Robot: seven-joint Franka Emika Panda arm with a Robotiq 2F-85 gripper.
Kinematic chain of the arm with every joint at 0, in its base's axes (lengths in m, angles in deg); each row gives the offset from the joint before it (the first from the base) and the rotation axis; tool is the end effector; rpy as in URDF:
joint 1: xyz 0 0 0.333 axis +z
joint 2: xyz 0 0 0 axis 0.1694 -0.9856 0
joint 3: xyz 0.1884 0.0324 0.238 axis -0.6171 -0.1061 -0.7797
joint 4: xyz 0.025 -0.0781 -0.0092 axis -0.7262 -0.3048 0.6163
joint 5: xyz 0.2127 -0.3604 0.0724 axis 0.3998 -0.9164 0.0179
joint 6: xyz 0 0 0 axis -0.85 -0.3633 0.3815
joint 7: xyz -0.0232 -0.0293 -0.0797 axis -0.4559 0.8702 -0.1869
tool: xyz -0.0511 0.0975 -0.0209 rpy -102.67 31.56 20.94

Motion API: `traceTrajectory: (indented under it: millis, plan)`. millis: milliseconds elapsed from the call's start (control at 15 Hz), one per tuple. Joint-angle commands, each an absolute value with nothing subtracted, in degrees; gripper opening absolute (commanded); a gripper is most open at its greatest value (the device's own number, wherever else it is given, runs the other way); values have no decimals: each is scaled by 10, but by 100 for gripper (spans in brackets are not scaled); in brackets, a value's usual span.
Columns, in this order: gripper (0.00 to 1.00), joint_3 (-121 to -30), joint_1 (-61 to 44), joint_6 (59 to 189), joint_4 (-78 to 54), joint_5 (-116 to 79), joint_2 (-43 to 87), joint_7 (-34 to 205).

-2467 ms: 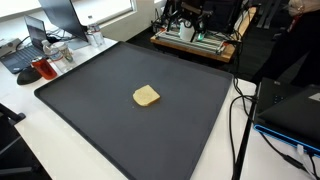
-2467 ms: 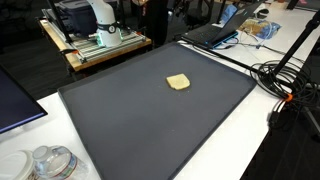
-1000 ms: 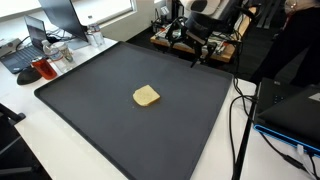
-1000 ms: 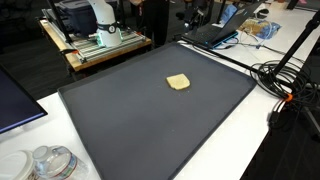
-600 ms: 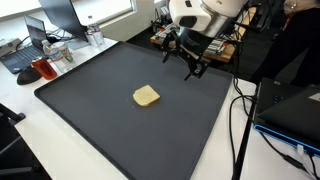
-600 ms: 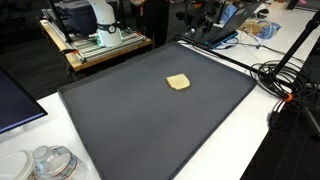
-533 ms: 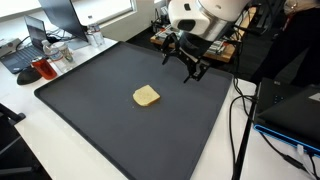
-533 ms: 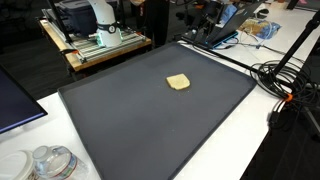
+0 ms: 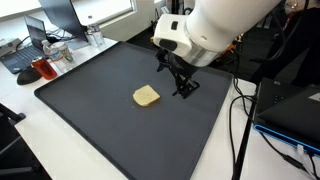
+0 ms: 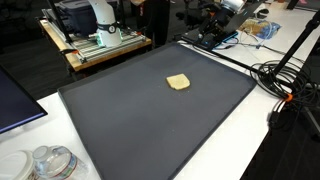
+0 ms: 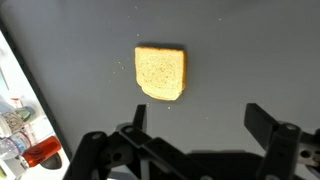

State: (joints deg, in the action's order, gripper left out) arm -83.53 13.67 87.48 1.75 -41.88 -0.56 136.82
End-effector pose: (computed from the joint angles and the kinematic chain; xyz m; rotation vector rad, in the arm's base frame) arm 0.6567 0.2794 0.2653 2.5748 -0.4786 0.0076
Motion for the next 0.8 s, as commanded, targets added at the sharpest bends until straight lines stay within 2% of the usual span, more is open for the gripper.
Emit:
traceTrajectory:
  millis: [0, 333, 733]
  plan:
    - [100, -815, 141, 772, 155, -372, -81, 1380]
    - [100, -802, 116, 680, 285, -313, -151, 1357]
    - [100, -817, 63, 689, 357, -280, -186, 1254]
